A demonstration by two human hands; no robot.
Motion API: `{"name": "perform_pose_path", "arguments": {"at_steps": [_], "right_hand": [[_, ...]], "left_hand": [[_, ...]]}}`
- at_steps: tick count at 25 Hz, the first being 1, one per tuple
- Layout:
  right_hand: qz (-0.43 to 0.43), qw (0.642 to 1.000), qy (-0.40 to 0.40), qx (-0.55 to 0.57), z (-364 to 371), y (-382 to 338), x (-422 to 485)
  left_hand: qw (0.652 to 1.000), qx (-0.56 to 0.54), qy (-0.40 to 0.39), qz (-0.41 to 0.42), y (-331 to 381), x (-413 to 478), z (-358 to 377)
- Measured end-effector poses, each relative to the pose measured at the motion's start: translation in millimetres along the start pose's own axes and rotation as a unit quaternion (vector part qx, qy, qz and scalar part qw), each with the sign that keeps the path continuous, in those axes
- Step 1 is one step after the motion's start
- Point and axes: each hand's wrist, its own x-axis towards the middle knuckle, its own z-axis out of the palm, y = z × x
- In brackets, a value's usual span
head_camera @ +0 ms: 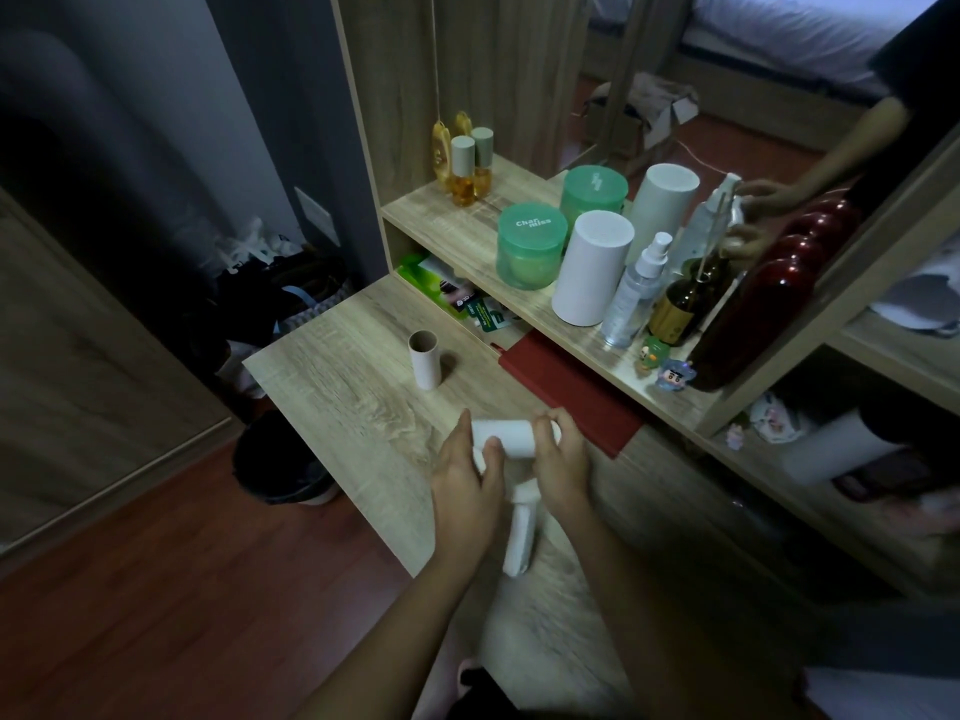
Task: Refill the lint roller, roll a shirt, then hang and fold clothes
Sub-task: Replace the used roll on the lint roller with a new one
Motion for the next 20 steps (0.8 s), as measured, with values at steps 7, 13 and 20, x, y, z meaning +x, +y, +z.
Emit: {"name": "perform_pose_path", "arguments": {"at_steps": [7,13,20], "right_hand": [[-0.174,0.973,-0.117,-0.091,-6.5,-13.1,-4.9],[-0.210,0.960,-0.120,-0.139,-6.5,-15.3,-3.3],[-0.217,0.945,-0.113,-0.218,-10.5,-17.5,1.3]], "left_hand": [[0.936,-0.296,-0.026,-0.191,-21.6,22.6,-10.8],[0.857,-0.428,-0.081,-0.276,-32.4,30.9,-17.1],[0.864,-0.415,-0.054,-0.279,-44.8,27.2,-12.2]]}}
